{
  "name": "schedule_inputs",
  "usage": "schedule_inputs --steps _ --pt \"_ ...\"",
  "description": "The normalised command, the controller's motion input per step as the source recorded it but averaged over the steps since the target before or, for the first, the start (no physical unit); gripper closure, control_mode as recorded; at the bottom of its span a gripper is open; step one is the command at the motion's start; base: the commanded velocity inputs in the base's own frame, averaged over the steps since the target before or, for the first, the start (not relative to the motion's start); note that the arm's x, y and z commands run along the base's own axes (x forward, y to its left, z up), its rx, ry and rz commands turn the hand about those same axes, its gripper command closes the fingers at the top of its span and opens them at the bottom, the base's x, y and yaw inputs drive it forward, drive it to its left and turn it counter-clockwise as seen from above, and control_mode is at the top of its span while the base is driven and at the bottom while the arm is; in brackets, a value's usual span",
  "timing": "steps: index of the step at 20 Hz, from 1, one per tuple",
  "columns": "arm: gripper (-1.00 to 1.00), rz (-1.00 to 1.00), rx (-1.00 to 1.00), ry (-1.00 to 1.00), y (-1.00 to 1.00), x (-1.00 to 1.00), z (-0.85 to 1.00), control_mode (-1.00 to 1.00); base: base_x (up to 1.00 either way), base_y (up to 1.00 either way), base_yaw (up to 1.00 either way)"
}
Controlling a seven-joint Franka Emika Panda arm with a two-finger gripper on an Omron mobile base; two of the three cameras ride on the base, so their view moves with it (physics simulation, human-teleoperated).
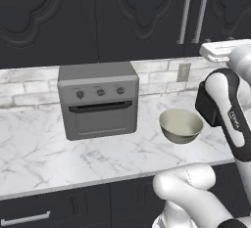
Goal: Open the cabinet. Pick the orange and mango from the cabinet and place them into the bowl. Then close the cabinet.
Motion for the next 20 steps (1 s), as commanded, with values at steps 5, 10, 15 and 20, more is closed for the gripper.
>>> schedule_inputs --steps 5,10,15,20 --pt "-1.0 0.0 0.0 0.0 -0.17 0.69 -0.01 -1.0 0.0 0.0 0.0" --pt "-1.0 0.03 0.0 0.0 -0.2 0.6 0.0 -1.0 0.0 0.0 0.0" --pt "-1.0 0.03 0.0 0.0 -0.16 0.59 0.0 -1.0 0.0 0.0 0.0" --pt "-1.0 0.03 0.0 0.0 -0.17 0.6 -0.02 -1.0 0.0 0.0 0.0"
